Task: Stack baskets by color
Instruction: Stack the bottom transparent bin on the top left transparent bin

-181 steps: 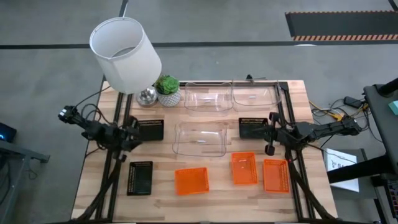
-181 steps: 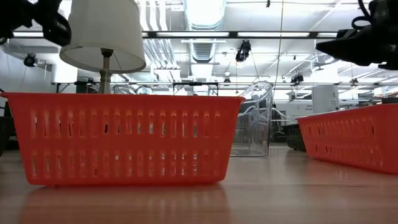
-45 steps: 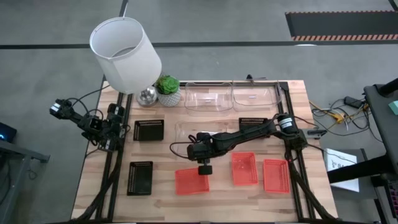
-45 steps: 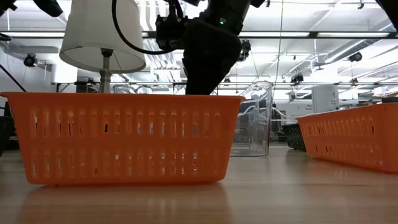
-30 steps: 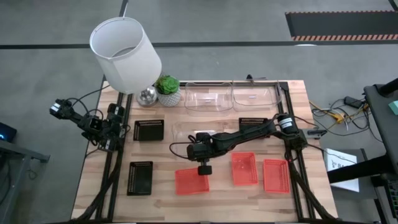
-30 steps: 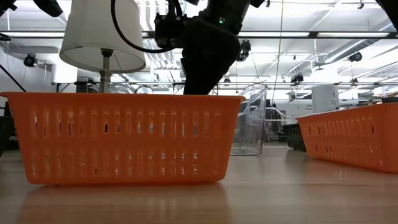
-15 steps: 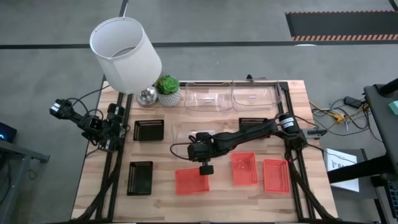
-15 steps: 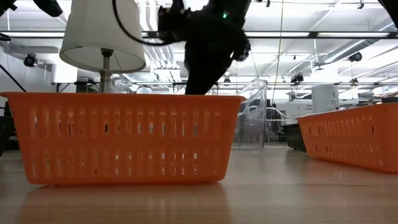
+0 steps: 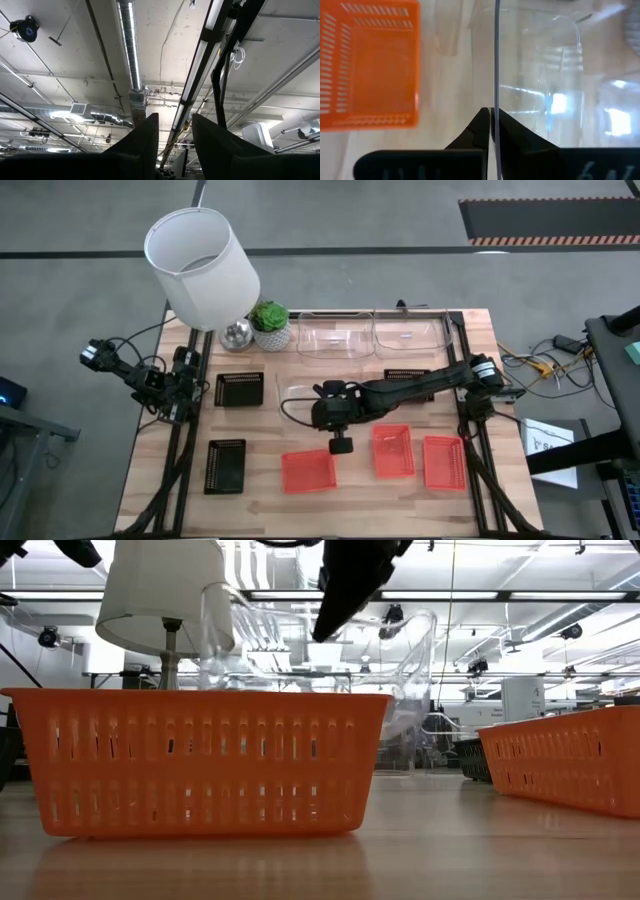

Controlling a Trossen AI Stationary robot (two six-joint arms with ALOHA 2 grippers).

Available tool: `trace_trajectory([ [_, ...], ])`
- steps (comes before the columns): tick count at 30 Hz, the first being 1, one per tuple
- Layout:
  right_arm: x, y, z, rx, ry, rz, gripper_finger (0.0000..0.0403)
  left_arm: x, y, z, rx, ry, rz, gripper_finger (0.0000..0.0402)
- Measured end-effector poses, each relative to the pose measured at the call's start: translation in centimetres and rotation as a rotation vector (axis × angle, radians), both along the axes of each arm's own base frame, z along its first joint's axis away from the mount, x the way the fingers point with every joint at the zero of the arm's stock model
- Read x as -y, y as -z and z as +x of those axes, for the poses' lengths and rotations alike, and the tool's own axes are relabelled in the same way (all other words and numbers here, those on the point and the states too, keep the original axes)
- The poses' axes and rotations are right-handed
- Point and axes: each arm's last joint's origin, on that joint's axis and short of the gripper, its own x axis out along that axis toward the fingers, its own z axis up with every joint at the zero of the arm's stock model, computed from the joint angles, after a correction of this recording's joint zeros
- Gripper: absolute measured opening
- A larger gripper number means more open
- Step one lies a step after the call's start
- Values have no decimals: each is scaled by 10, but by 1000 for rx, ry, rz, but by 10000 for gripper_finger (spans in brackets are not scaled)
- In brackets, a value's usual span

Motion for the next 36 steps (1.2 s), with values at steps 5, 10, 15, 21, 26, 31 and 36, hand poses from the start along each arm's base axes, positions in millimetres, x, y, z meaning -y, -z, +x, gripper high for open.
trace_trajectory([
  [5,4,-25,-7,-26,27,-62,9,0,0,0,0,0,0,102],
  [10,14,-50,-10,-25,17,-102,9,0,0,0,0,0,0,102],
  [15,41,-73,-10,-3,21,-165,9,0,0,0,0,0,0,102],
  [21,91,-79,-9,-11,75,-196,9,0,0,0,1,-2,1,102],
  [26,135,-73,-13,-47,144,-210,9,0,0,0,2,-2,1,102],
  [31,165,-64,-17,-68,193,-184,9,0,0,0,3,-3,0,102],
  [36,177,-53,-14,-41,177,-141,9,0,0,0,3,-3,0,102],
])
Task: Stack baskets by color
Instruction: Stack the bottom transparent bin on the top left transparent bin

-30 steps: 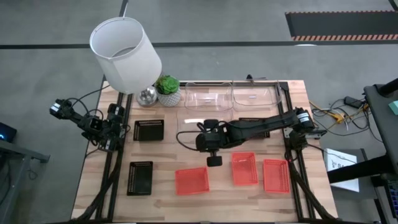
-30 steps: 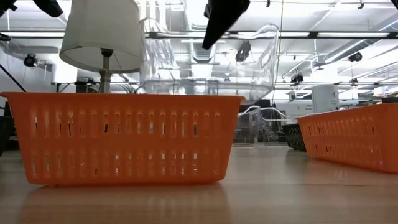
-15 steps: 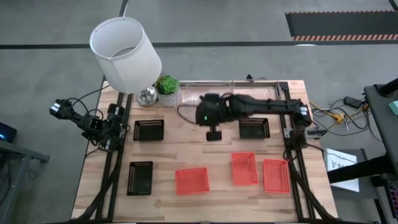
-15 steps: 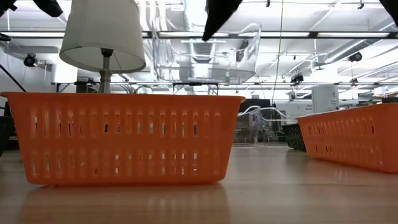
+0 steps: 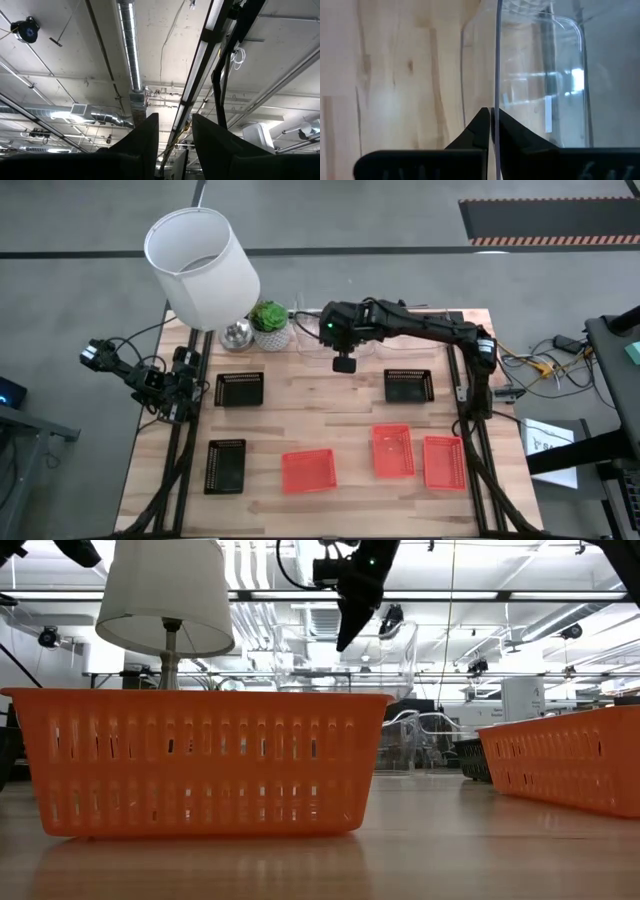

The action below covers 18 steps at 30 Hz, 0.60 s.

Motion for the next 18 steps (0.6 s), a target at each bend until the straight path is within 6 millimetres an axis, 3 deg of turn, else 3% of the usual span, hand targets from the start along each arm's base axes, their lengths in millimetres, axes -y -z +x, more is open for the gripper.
trace_trajectory([
  [7,3,20,1,-30,-11,3,9,0,0,0,0,-1,0,102],
  [18,7,32,3,-26,-30,-16,9,0,0,0,0,0,0,102],
])
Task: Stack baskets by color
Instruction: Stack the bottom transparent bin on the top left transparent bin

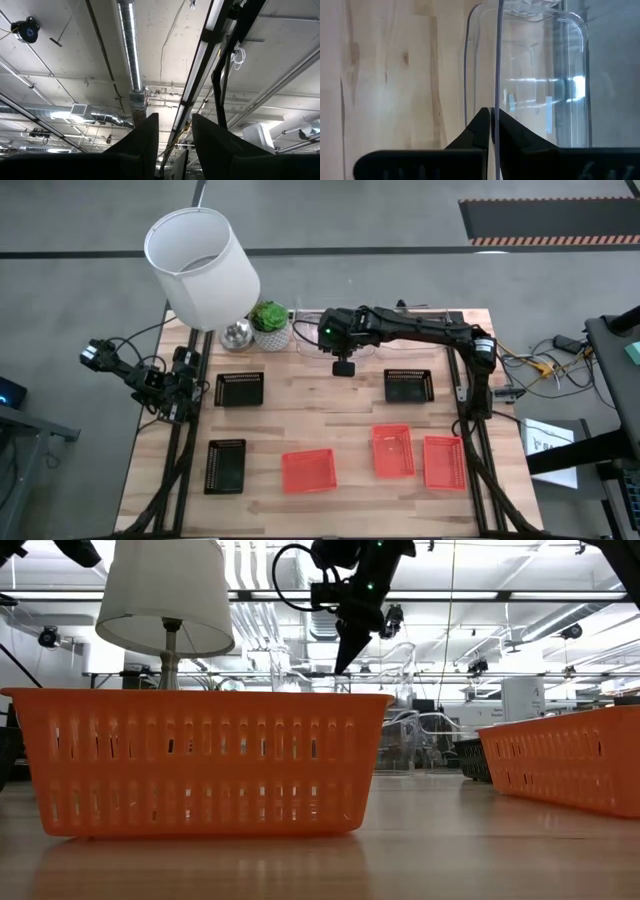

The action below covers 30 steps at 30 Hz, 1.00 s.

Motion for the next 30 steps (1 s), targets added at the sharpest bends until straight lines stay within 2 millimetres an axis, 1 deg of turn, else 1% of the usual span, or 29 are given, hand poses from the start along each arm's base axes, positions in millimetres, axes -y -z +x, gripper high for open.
trace_trajectory([
  [11,5,9,-1,-7,-2,-6,9,0,0,0,0,0,0,102],
  [30,6,9,0,7,-3,-11,9,0,0,0,0,0,0,102],
])
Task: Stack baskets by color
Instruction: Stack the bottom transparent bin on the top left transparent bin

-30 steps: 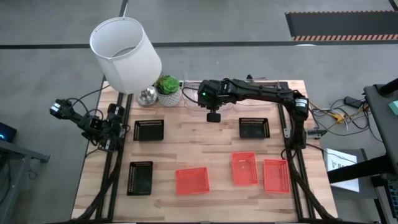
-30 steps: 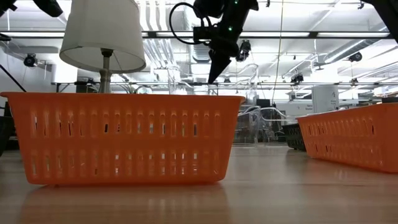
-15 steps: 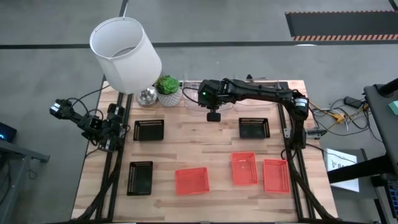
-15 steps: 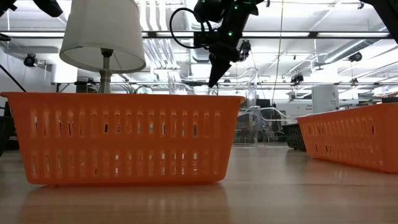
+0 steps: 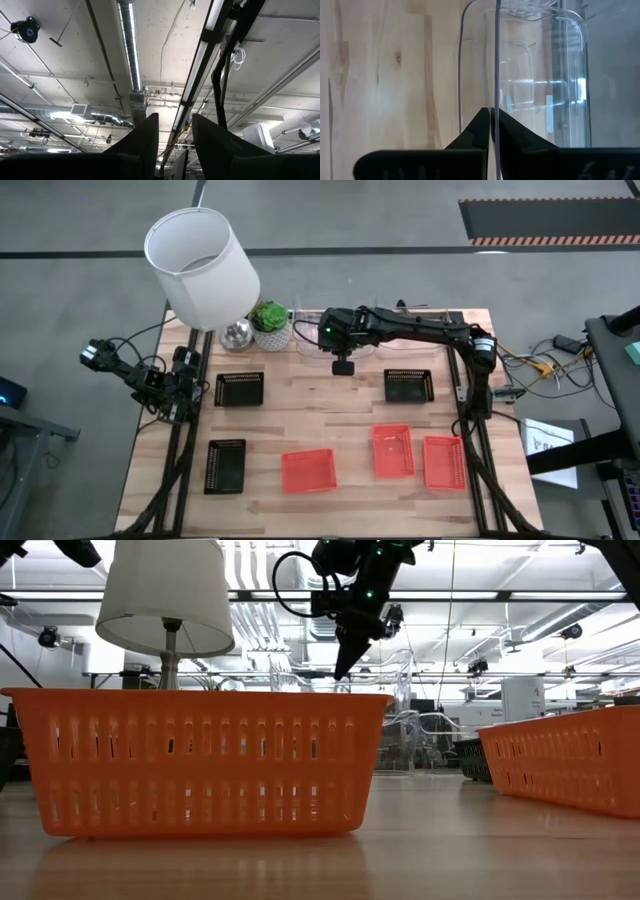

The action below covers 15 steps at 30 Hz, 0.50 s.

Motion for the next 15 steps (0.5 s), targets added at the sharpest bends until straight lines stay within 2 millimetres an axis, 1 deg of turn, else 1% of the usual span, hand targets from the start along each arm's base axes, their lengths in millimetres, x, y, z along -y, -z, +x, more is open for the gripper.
trace_trajectory([
  [15,1,23,-1,-14,-10,5,9,0,0,0,0,0,0,102],
])
